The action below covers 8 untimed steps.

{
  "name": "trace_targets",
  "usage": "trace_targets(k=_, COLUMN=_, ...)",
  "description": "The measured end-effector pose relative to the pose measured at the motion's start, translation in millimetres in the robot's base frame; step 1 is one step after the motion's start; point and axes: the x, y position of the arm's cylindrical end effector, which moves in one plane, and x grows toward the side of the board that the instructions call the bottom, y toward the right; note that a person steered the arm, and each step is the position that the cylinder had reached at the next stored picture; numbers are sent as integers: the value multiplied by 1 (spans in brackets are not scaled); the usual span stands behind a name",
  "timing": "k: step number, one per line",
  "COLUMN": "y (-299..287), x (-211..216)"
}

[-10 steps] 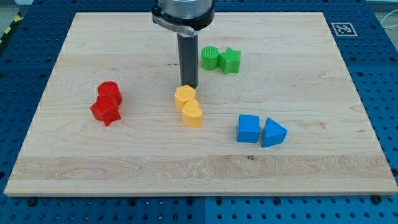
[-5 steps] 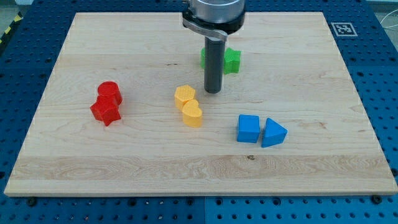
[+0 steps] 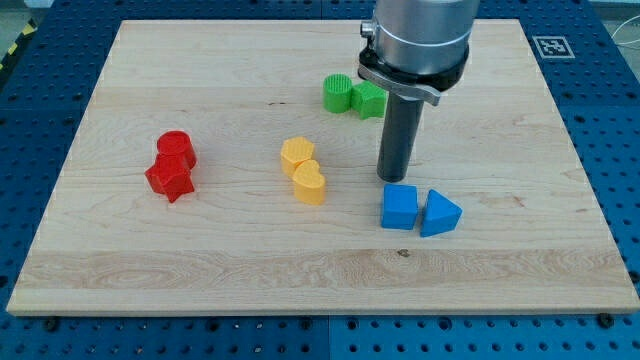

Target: Move your arm towards the blue triangle

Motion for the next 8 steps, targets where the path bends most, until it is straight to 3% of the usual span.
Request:
trace_targets(k=2, y=39, x=3)
trace_targets(k=5, y=88, x=63)
trace_targets(k=8, y=82, x=69)
